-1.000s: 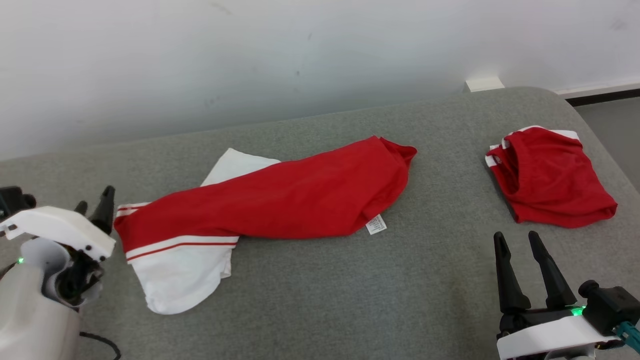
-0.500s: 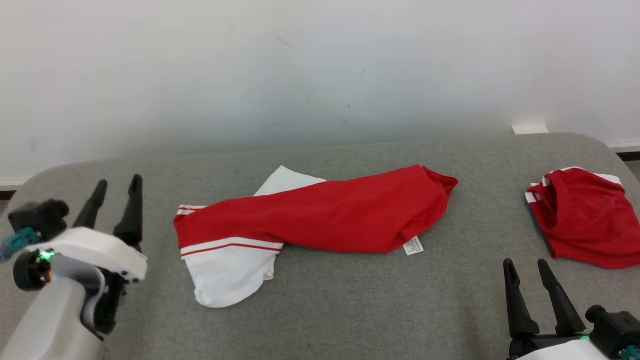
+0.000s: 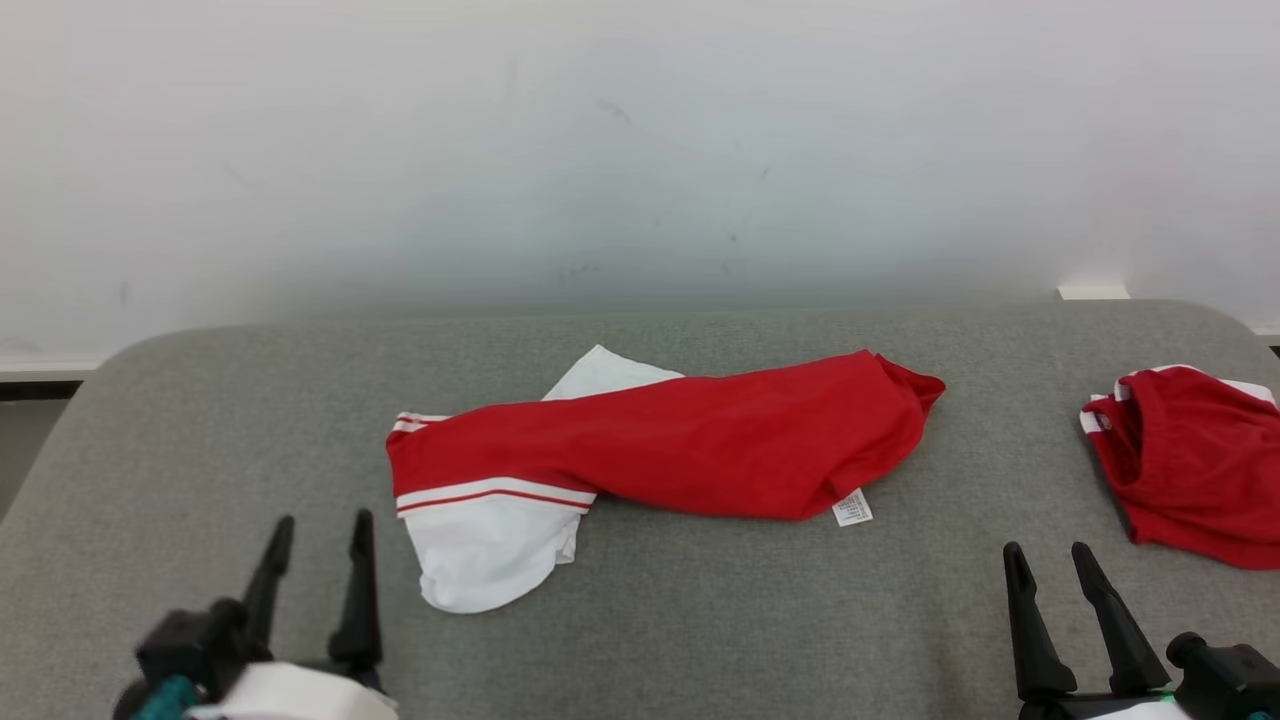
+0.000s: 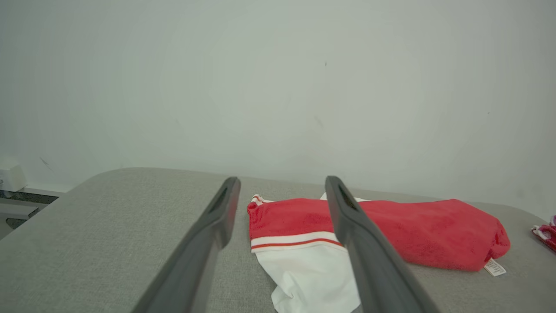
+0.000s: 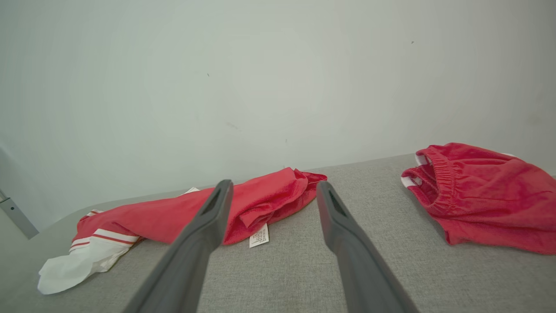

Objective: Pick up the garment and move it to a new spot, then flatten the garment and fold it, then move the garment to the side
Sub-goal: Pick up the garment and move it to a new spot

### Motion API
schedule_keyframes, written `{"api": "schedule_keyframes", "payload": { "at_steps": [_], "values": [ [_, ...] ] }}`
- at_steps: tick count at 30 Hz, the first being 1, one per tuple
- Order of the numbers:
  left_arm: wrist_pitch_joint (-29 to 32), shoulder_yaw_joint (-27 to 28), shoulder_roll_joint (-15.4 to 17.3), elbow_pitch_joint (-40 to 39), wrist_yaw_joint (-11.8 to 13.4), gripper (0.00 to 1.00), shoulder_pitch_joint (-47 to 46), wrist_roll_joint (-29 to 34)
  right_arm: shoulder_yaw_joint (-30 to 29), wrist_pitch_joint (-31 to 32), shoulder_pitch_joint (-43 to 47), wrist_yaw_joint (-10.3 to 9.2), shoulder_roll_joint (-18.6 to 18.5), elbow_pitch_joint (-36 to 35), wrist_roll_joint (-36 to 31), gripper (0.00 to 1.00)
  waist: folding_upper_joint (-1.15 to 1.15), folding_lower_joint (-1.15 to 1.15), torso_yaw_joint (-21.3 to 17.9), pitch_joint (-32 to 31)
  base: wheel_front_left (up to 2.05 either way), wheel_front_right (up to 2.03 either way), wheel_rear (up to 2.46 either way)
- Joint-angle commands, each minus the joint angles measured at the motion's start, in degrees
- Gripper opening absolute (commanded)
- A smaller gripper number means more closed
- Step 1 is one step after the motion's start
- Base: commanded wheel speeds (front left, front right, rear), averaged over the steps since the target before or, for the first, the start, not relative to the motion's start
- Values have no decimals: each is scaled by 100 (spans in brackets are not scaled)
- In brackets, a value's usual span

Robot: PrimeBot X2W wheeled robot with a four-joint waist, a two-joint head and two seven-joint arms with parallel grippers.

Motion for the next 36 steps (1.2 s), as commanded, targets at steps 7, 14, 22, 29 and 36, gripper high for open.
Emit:
{"api": "schedule_keyframes", "payload": {
  "at_steps": [7, 14, 22, 29, 36],
  "values": [
    [-9, 48, -605, -349, -45, 100, 617, 628, -28, -15, 147, 0, -90, 21, -27, 100, 0, 0, 181, 9, 0, 0, 0],
    [-9, 107, -923, -191, -370, 100, 531, 912, -1, -15, 30, 0, -106, 128, -25, 100, 0, 0, 368, 22, 0, 0, 0],
    [-10, 26, -1163, -12, -643, 100, 395, 1053, 487, 340, -821, 0, -295, 1131, 276, 100, 0, 0, 733, 198, 0, 0, 0],
    [-10, 34, -1238, 53, -724, 100, 234, 1092, 552, 1108, -1737, 0, -523, 2347, 739, 100, 0, 0, 1147, 562, 0, 0, 0],
    [-10, 88, -1263, 75, -766, 100, 68, 1127, 833, 1132, -2337, 0, -720, 3044, 1006, 100, 0, 0, 1441, 927, 0, 0, 0]
  ]
}}
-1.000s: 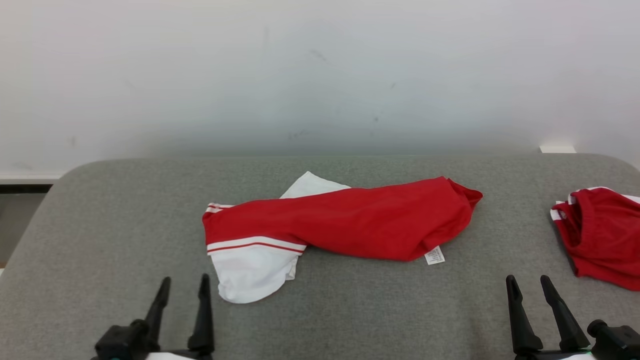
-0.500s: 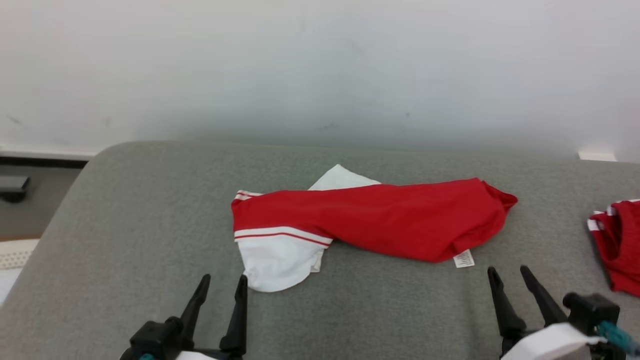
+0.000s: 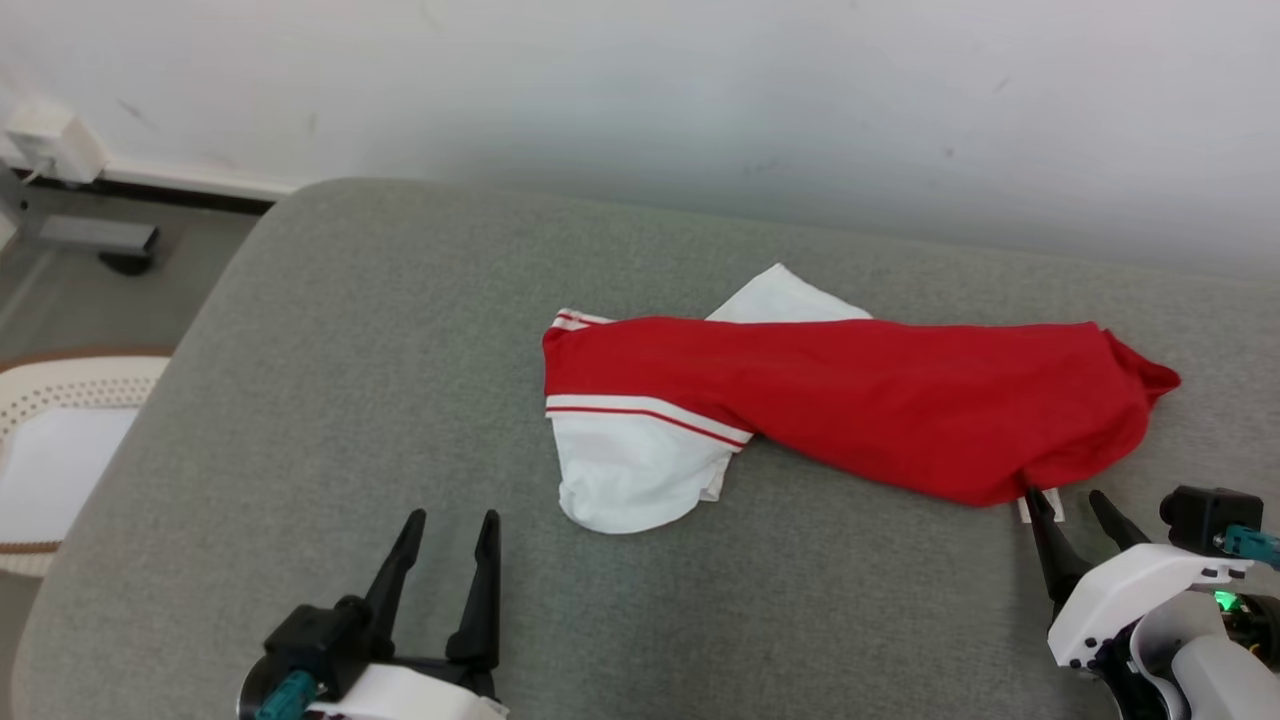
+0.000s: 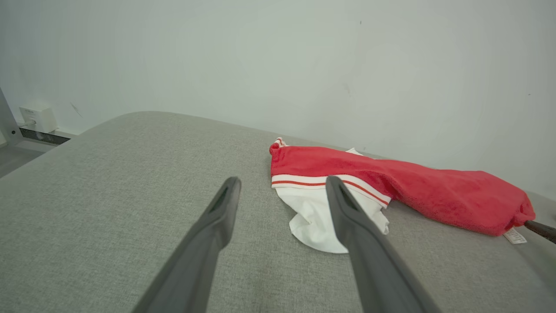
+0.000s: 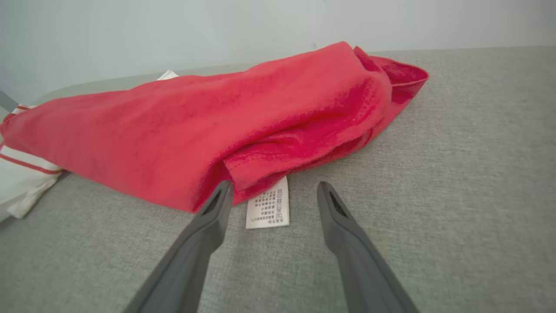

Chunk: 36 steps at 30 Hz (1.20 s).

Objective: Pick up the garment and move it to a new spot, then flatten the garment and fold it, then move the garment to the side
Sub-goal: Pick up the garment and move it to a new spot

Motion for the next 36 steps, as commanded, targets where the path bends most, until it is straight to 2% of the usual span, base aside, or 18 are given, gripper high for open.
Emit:
{"api": "schedule_keyframes", "payload": {
  "at_steps": [1, 9, 10, 11, 12, 19, 25, 29, 36],
  "values": [
    [-9, 15, 15, 13, -23, 100, -69, 43, 101, -1, -155, 0, -48, 132, 82, 100, 0, 0, 148, 173, 0, 0, 0],
    [-9, -61, 8, -25, 33, 100, -189, -49, 441, -356, -599, 0, -74, 647, 315, 100, 0, 0, 244, 346, 0, 0, 0],
    [-9, -68, 8, -26, 41, 100, -201, -58, 476, -410, -635, 0, -78, 698, 344, 41, 0, 0, 246, 357, 0, 0, 0],
    [-9, -73, 9, -28, 39, 100, -211, -57, 512, -480, -671, 0, -85, 747, 357, 41, 0, 0, 245, 365, 0, 0, 0],
    [-9, -73, 8, -27, 44, 100, -214, -65, 537, -558, -709, 0, -99, 799, 368, 0, 0, 0, 241, 370, 0, 0, 0],
    [-9, -70, 9, 61, 68, 100, -157, -86, 756, -911, -775, 0, -148, 965, 442, 0, 0, 0, 63, 242, 0, 0, 0],
    [-9, -32, 10, 150, 32, 100, -17, -77, 1071, -836, -472, -1, -361, 524, 730, 0, 0, 0, -296, -44, 0, 0, 0],
    [-8, 28, 10, 185, 18, 100, 74, -59, 1338, -396, -171, -1, -719, -136, 1036, 0, 0, 0, -614, -216, 0, 0, 0],
    [-8, 74, 9, 195, 33, 100, 184, -75, 1550, 892, 479, -1, -1596, -1471, 1675, 0, 0, 0, -1101, -365, 0, 0, 0]
  ]
}}
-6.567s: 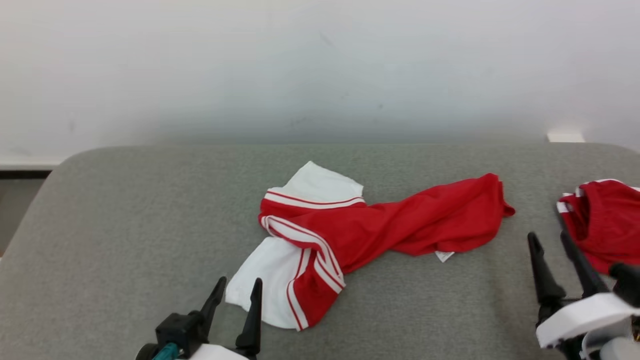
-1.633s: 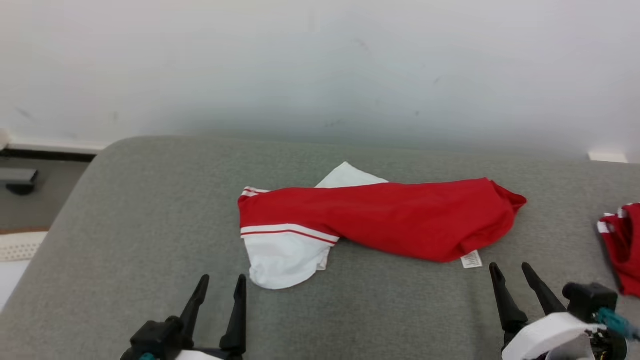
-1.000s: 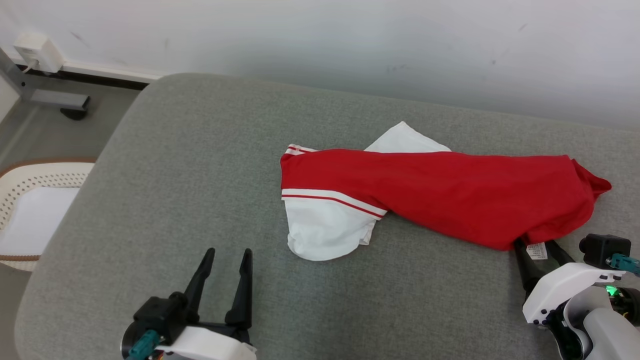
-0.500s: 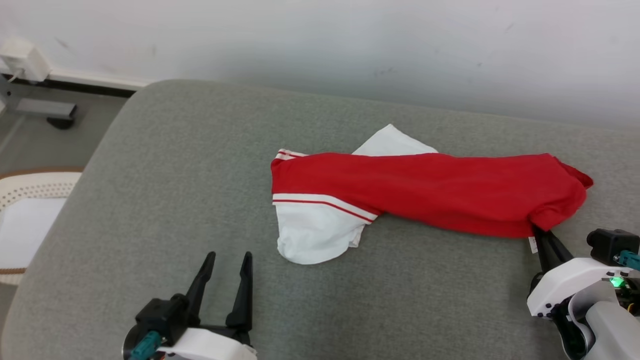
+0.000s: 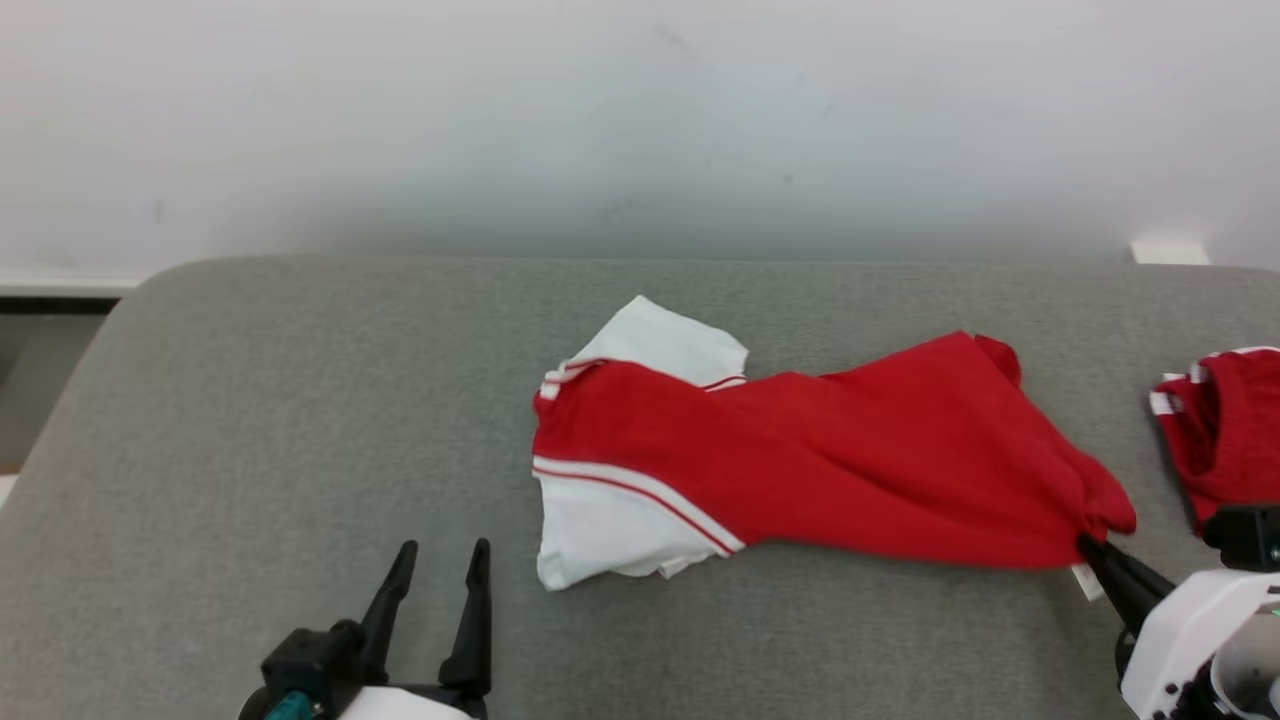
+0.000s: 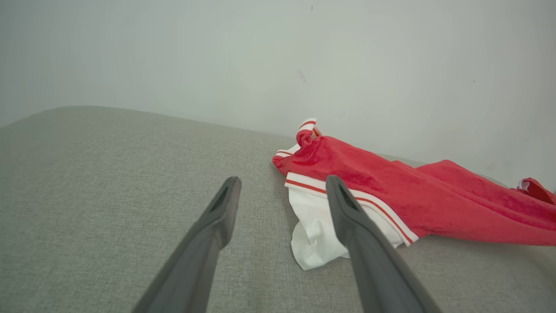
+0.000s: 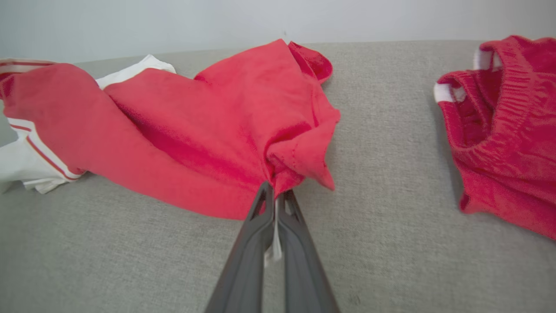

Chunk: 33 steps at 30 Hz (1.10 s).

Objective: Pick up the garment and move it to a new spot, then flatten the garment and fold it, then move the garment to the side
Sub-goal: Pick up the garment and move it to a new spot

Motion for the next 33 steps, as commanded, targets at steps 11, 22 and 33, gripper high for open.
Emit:
{"api": "schedule_keyframes", "payload": {
  "at_steps": [11, 22, 33],
  "values": [
    [-7, 47, 20, 73, 1, 100, 111, 47, -547, 1387, 1230, -2, -517, -945, 327, 94, 0, 0, -456, -171, 0, 0, 0],
    [-7, 89, 20, 164, -74, 100, 198, 140, -1760, 783, 1674, -2, 124, -1472, -568, 100, 0, 0, -454, -382, 0, 0, 0],
    [-7, 141, 20, 94, -58, 100, 223, 51, -2318, -643, 2216, -2, 1356, -2338, -1640, 100, 0, 0, -423, -423, 0, 0, 0]
  ]
}}
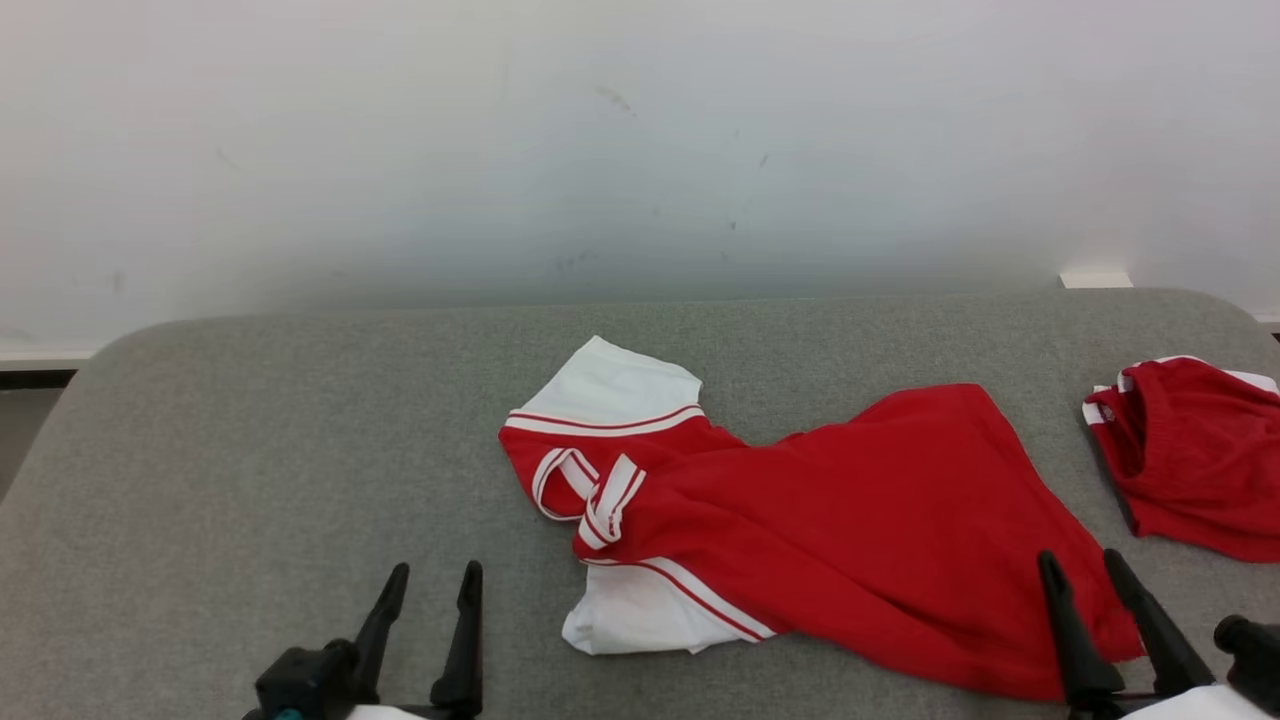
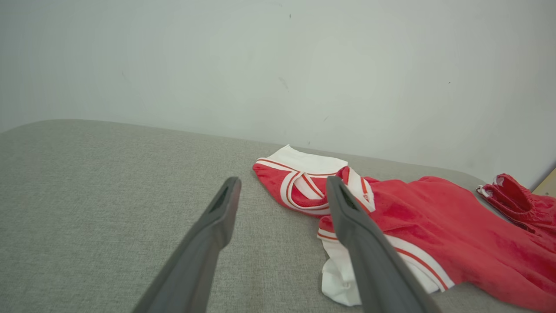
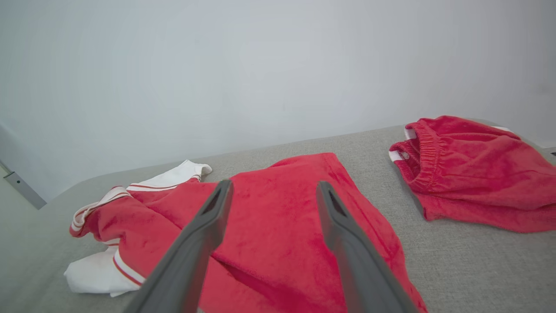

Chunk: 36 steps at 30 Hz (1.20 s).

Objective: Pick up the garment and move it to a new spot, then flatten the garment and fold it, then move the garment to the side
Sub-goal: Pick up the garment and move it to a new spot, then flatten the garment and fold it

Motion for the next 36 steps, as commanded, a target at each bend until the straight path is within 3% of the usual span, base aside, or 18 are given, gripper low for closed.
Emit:
{"api": "schedule_keyframes", "payload": {
  "at_steps": [1, 7, 15, 25, 35, 36],
  "values": [
    [-7, 4, 20, -28, 16, 100, 73, -38, -38, -159, 110, 0, 113, 73, -143, 100, 0, 0, -6, 5, 0, 0, 0],
    [-7, -78, 20, 5, -12, 100, -7, -61, 56, -406, 99, 0, 407, 388, -454, 100, 0, 0, -25, 25, 0, 0, 0],
    [19, -298, 29, 296, -162, 100, -335, 57, -14, -428, -56, 0, 350, 587, -554, 100, 0, 0, -89, 70, 0, 0, 0],
    [1108, -950, 308, 1146, -360, 100, -1311, -22, -23, -517, -262, 0, 382, 632, -580, 100, 0, 0, -464, 327, 0, 0, 0],
    [1367, -1248, 554, 2011, -396, 100, -2000, -152, 81, -640, -457, 0, 446, 800, -516, 100, 0, 0, -867, 583, 0, 0, 0],
    [1374, -1266, 574, 2101, -397, 77, -2071, -167, 95, -654, -471, 0, 453, 820, -511, 100, 0, 0, -901, 596, 0, 0, 0]
  ]
}}
